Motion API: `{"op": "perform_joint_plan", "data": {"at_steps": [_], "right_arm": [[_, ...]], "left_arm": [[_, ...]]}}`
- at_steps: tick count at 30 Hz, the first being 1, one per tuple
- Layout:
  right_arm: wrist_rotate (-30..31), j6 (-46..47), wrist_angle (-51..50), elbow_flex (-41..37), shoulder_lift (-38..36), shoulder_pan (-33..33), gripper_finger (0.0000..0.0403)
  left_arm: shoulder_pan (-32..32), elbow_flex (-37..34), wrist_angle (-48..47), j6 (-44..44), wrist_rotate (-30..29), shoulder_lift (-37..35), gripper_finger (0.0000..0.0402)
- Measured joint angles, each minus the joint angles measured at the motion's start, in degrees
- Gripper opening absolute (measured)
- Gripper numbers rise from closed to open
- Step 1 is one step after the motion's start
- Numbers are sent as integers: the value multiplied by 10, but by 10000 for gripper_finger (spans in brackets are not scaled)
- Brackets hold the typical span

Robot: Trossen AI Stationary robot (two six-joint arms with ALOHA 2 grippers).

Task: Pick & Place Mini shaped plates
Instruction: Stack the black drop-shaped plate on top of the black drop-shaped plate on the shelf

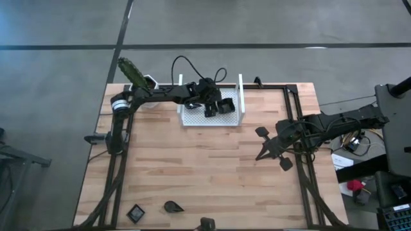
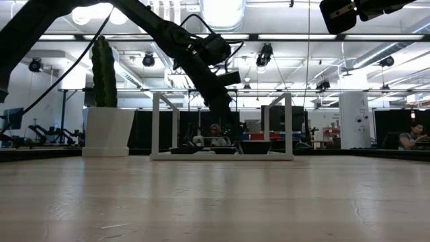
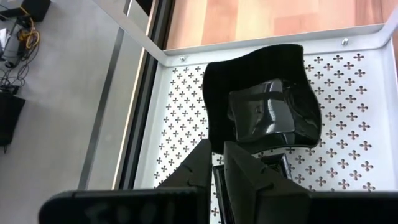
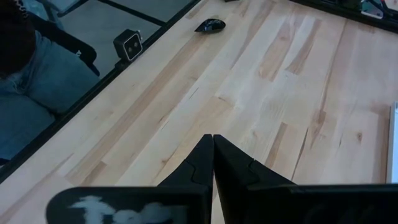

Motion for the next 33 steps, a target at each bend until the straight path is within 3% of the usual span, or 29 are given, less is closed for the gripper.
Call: {"op": "perform_joint_plan", "data": {"at_steps": [9, 16, 25, 33], "right_arm": [[0, 1, 0, 0, 0, 0, 8], [0, 1, 0, 0, 0, 0, 8], [0, -1, -1, 0, 0, 0, 8], [0, -8, -1, 0, 0, 0, 8]], "left_arm": [[-5, 12, 0, 0, -1, -3, 37], [-48, 27, -5, -1, -22, -35, 35], [-172, 27, -66, -19, -141, -89, 3], [-320, 26, -203, -192, -199, -127, 1]]}}
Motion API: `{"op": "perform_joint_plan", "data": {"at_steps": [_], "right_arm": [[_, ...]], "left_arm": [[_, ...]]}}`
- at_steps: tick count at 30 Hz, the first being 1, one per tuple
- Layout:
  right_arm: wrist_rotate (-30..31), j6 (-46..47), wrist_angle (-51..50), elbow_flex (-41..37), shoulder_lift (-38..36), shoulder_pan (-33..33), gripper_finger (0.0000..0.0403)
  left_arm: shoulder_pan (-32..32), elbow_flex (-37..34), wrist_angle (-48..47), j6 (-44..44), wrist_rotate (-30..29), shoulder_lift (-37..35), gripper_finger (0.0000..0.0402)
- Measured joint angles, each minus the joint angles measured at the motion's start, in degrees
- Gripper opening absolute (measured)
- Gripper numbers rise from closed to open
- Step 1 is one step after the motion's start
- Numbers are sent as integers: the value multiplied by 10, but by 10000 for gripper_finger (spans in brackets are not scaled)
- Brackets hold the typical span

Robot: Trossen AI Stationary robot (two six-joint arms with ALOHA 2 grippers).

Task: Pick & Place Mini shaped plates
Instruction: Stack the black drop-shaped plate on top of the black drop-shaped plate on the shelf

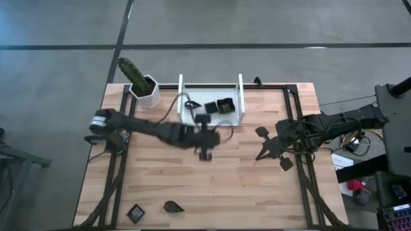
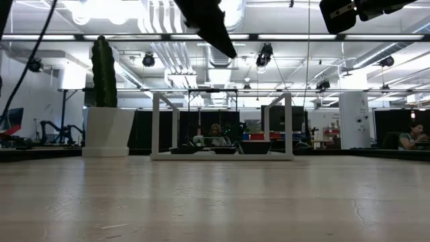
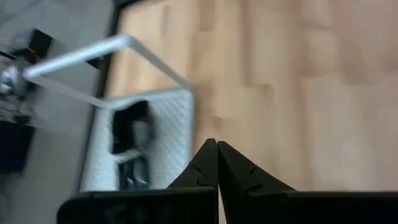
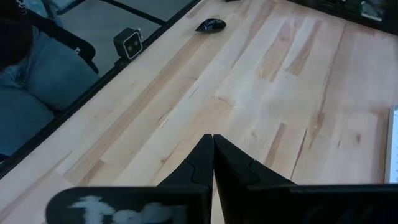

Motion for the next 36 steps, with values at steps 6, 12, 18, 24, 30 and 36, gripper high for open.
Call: {"op": "perform_joint_plan", "data": {"at_steps": [6, 12, 18, 24, 30, 36], "right_arm": [[0, -4, 0, 0, 0, 0, 8], [0, -6, 0, 0, 0, 0, 8], [0, -6, 0, 0, 0, 0, 8], [0, -8, 0, 0, 0, 0, 8], [0, -3, -4, 0, 0, 0, 8], [-2, -2, -4, 0, 0, 0, 8]], "left_arm": [[-116, -1, -58, -157, -31, -9, 0], [-210, -5, -85, -276, -31, -9, 0], [-284, -6, -91, -405, -32, -8, 0], [-329, -7, -106, -515, -28, 11, 0], [-347, -8, -107, -593, 28, 44, 0], [-354, -8, -106, -603, 71, 70, 0]]}}
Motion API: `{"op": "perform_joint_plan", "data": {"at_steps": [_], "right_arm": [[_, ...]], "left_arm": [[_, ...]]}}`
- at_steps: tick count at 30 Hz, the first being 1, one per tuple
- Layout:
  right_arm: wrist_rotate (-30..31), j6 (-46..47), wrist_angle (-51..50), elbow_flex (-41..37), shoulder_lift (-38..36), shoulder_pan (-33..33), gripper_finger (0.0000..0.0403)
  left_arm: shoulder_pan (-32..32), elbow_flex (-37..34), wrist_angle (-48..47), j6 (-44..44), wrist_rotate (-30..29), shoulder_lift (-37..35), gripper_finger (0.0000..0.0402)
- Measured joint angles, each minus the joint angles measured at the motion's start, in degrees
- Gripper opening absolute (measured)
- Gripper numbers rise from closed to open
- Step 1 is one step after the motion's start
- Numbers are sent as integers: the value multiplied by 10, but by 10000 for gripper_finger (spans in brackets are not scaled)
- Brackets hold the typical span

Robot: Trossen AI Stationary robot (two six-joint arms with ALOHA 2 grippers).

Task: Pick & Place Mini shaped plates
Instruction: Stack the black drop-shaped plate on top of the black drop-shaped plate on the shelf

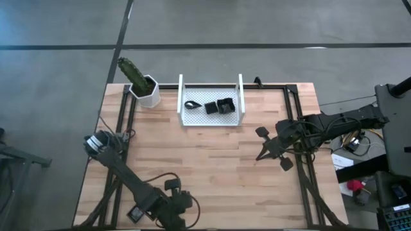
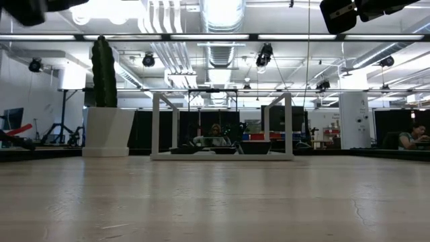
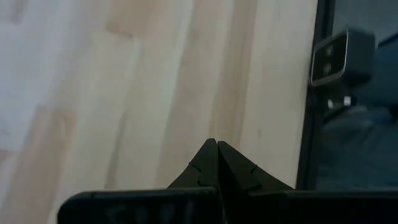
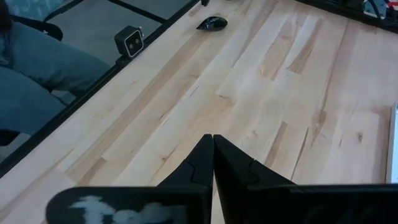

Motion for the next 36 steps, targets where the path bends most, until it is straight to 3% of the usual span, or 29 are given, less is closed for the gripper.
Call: {"op": "perform_joint_plan", "data": {"at_steps": [8, 21, 36], "right_arm": [[-1, 6, 1, 0, 0, 0, 8], [-1, 9, 1, 0, 0, 0, 8], [-1, -7, 2, 0, 0, 0, 8]], "left_arm": [[0, 0, -1, 0, 24, 8, 7], [0, 0, -1, 72, 29, 8, 80], [-2, -85, 9, 75, 103, 8, 81]]}}
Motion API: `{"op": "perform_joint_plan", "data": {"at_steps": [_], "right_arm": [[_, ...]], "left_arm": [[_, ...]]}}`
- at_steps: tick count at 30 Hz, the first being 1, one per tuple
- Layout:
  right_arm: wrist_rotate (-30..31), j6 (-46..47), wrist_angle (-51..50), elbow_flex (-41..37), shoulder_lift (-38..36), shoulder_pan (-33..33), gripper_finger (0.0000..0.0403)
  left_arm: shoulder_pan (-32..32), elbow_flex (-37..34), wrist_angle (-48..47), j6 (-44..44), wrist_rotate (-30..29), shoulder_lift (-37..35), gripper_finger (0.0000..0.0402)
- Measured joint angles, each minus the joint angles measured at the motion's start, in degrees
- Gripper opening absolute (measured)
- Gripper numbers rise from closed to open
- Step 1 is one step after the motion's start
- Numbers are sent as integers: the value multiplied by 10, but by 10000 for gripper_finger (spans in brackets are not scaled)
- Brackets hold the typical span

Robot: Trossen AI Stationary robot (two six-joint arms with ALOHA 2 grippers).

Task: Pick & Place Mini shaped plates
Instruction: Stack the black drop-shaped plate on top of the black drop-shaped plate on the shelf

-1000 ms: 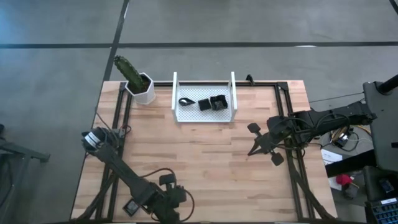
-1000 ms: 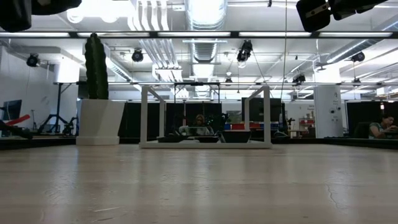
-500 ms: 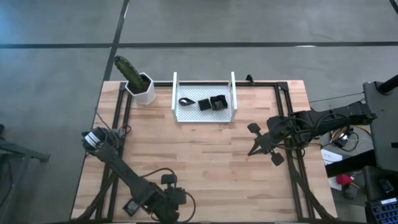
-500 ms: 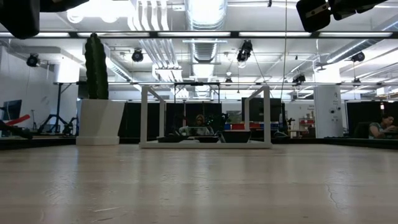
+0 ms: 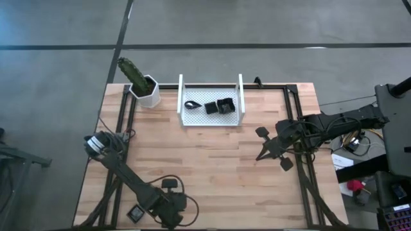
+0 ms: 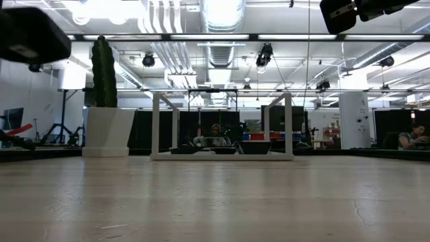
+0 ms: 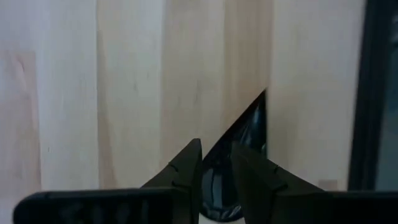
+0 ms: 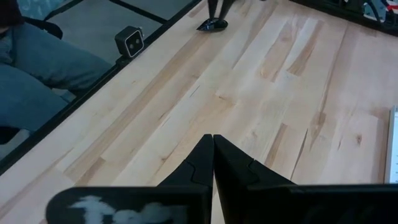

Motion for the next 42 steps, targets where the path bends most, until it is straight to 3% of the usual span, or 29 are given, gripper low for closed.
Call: {"op": "perform_joint_plan", "data": {"at_steps": [19, 25, 28, 42], "right_arm": [[0, 2, 0, 0, 0, 0, 8], [1, 2, 0, 0, 0, 0, 8], [1, 2, 0, 0, 0, 0, 8], [1, 0, 0, 0, 0, 0, 8]], "left_arm": [[1, -85, 71, 1, 48, 0, 79], [2, -85, 71, 3, 57, 0, 14], [2, -85, 75, 2, 64, -1, 5], [71, 22, 17, 103, 61, -19, 0]]}}
